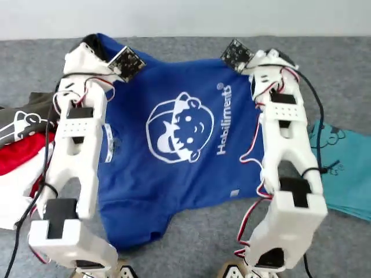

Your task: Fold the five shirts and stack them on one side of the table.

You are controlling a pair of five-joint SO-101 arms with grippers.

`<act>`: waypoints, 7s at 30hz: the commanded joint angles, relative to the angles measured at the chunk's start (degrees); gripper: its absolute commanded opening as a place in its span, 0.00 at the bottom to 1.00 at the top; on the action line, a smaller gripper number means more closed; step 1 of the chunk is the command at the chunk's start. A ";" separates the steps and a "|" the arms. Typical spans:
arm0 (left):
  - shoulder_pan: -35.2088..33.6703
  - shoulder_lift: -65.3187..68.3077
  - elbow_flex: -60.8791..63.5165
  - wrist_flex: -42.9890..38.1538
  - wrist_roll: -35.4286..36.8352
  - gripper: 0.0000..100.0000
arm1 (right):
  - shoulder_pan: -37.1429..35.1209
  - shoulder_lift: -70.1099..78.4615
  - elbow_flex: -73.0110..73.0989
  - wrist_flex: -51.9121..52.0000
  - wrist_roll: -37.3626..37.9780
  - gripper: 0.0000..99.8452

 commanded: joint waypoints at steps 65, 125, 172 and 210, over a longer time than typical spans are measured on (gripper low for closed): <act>1.05 -25.85 3.56 102.07 -8.00 0.01 | 3.03 -13.41 8.79 78.81 3.87 0.01; -2.90 -40.44 14.64 76.31 13.71 0.10 | 3.65 -11.30 -3.60 67.38 -17.05 0.00; -1.49 -8.26 -21.76 87.74 28.66 0.02 | -3.03 13.05 -33.41 86.37 -26.73 0.01; -34.90 -13.63 -21.76 92.13 24.18 0.02 | -53.85 6.37 -22.42 91.82 -29.98 0.20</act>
